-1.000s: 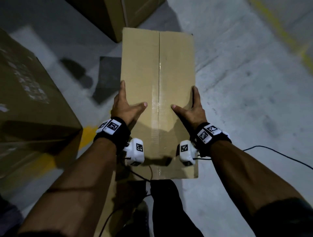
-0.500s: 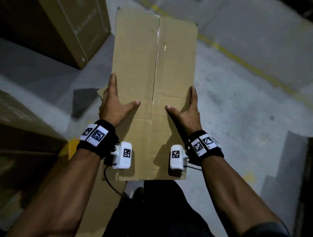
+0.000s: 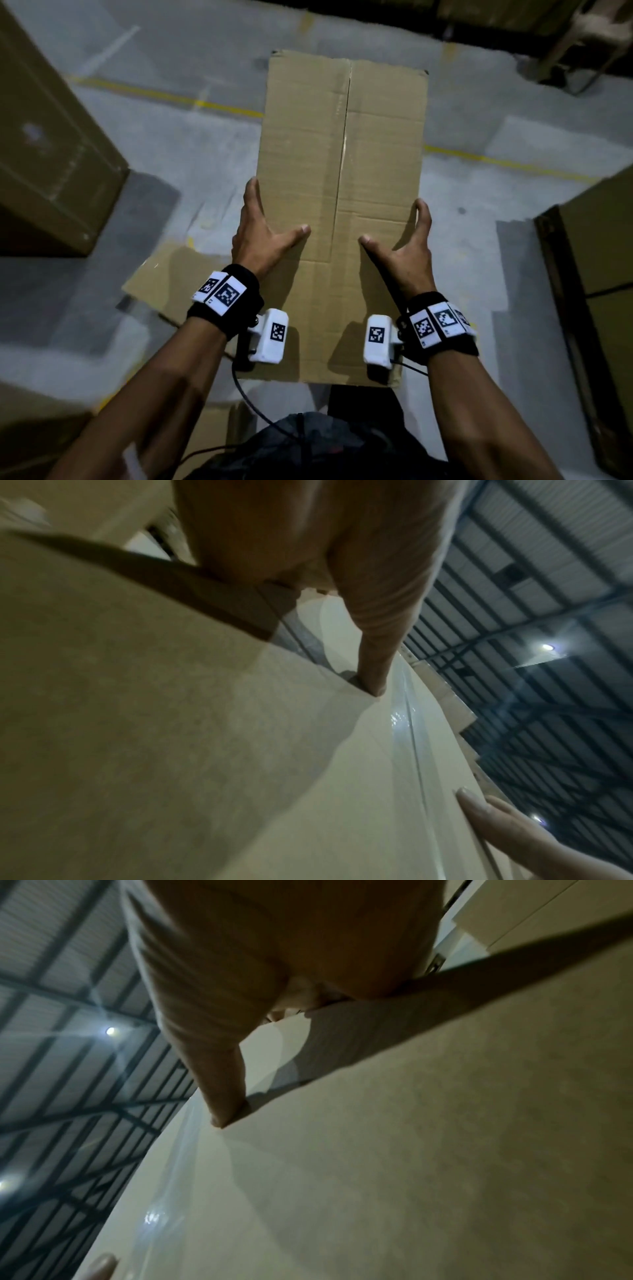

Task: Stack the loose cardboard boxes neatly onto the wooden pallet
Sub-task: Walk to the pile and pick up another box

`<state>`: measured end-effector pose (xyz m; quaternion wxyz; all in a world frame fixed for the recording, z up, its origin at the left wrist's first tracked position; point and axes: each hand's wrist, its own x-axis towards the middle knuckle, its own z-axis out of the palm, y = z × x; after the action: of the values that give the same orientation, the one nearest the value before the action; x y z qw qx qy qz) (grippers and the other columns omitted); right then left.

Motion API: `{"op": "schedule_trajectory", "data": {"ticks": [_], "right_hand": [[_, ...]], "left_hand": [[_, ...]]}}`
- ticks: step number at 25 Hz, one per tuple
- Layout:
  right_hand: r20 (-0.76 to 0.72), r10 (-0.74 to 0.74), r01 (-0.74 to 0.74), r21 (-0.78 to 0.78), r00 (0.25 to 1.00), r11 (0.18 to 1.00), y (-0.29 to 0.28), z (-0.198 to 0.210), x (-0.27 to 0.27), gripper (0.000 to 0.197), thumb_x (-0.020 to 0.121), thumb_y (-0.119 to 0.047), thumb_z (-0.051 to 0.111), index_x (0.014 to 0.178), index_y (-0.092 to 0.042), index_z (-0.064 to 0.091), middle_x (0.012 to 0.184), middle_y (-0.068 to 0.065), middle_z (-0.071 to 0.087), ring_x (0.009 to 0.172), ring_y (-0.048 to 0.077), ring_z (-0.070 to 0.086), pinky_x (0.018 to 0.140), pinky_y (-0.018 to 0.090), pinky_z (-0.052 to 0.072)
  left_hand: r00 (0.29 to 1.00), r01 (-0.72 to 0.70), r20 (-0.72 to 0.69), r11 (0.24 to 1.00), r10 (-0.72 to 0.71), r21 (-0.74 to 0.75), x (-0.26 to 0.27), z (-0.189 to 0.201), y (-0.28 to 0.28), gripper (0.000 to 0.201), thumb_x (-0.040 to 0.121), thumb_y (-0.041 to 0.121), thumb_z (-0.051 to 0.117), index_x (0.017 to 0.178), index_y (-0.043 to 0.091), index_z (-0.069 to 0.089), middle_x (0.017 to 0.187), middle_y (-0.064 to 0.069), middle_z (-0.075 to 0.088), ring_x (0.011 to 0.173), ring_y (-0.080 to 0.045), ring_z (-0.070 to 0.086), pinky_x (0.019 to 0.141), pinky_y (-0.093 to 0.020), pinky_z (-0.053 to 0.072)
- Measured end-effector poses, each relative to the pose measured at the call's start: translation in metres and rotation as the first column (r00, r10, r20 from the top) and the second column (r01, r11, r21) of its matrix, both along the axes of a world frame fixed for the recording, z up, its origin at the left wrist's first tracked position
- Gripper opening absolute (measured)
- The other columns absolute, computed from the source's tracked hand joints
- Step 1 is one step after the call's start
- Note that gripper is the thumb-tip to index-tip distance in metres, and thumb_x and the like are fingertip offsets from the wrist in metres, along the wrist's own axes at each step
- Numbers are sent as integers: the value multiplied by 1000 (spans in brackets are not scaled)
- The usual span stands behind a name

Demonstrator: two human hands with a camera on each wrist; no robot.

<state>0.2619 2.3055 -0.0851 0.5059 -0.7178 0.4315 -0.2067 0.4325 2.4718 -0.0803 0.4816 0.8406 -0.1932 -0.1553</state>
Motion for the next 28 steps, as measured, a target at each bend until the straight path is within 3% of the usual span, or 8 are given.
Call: {"op": "schedule_trajectory", "data": {"ticks": [8, 15, 18, 22, 26, 28], "right_hand": [[4, -213, 213, -38, 977, 976, -230, 13, -12, 103, 73, -49, 84, 145, -54, 10, 138, 2, 57, 118, 28, 60, 105, 50, 47], [29, -358, 360, -70, 933, 931, -389, 26, 13, 103, 67, -55, 83, 141, -57, 11, 141, -1, 53, 120, 26, 59, 105, 51, 46], [32, -451, 452, -97, 892, 887, -464, 18, 39, 106, 69, -52, 84, 146, -52, 12, 144, -2, 52, 123, 26, 57, 107, 51, 44], [54, -590, 591, -121, 806, 797, -563, 25, 84, 108, 75, -40, 86, 154, -40, 13, 146, -3, 49, 125, 22, 55, 107, 38, 43], [72, -693, 697, -100, 717, 710, -642, 38, 112, 112, 65, -56, 83, 150, -50, 9, 144, -8, 49, 126, 22, 54, 108, 45, 44], [91, -729, 735, -85, 678, 673, -678, 43, 123, 112, 71, -47, 86, 152, -45, 10, 143, -8, 48, 123, 18, 53, 105, 37, 43]], "left_hand": [[980, 197, 15, 980, -197, -16, 14, 19, -266, 115, 72, 46, 84, 155, 37, 6, 158, 3, 32, 140, -23, 39, 115, -48, 31], [940, 341, 21, 939, -340, -38, 58, 35, -458, 112, 72, 47, 83, 154, 40, 7, 159, 6, 31, 140, -23, 39, 115, -45, 32], [900, 435, 20, 898, -434, -61, 94, 22, -554, 112, 72, 48, 83, 153, 41, 7, 158, 5, 32, 139, -24, 40, 115, -49, 33], [818, 572, 6, 814, -575, -104, 151, 20, -693, 112, 67, 53, 83, 149, 48, 7, 157, 5, 34, 138, -24, 42, 112, -51, 36], [735, 677, 30, 731, -677, -80, 181, 43, -807, 111, 68, 50, 83, 150, 45, 9, 154, 2, 39, 136, -26, 44, 112, -49, 36], [687, 726, 42, 683, -726, -73, 191, 49, -855, 111, 69, 49, 83, 151, 43, 9, 154, 2, 39, 135, -27, 45, 112, -48, 37]]}}
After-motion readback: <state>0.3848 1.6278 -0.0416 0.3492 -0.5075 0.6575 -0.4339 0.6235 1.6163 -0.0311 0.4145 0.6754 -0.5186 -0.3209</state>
